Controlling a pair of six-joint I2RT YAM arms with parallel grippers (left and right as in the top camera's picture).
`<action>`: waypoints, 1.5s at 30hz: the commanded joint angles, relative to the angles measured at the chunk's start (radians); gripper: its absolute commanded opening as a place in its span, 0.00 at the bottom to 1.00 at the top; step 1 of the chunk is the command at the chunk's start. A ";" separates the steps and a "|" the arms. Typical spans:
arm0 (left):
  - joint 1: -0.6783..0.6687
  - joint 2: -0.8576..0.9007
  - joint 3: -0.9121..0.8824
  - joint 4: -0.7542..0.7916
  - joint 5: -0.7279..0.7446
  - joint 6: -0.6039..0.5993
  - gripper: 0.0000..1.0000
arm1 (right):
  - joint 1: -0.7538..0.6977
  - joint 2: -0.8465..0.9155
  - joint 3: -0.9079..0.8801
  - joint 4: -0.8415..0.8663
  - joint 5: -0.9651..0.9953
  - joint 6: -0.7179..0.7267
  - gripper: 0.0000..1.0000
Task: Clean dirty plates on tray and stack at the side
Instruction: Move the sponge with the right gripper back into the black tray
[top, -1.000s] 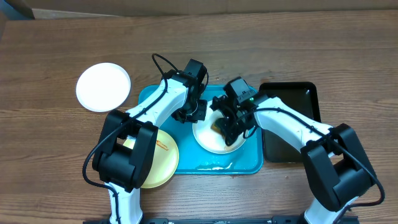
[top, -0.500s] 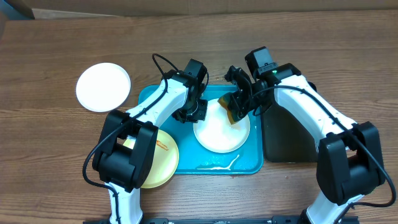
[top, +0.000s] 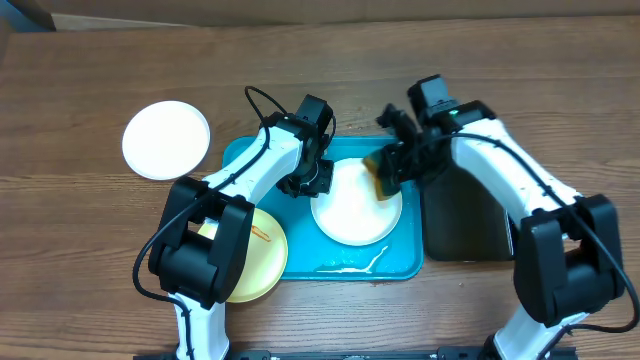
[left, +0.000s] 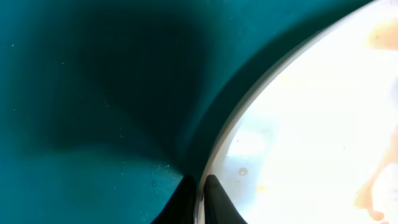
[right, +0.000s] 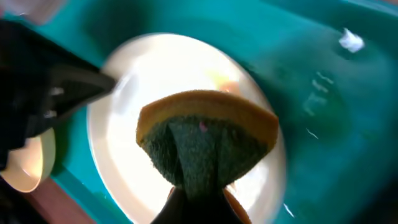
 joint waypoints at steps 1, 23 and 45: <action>-0.005 0.015 -0.003 0.002 0.000 -0.006 0.08 | -0.097 -0.056 0.056 -0.045 0.071 0.053 0.04; -0.005 0.015 -0.003 0.005 0.000 -0.007 0.12 | -0.250 -0.060 -0.195 0.165 0.398 0.053 0.53; -0.005 0.015 -0.003 0.005 0.000 -0.007 0.22 | -0.233 -0.060 -0.283 0.270 0.351 0.107 0.63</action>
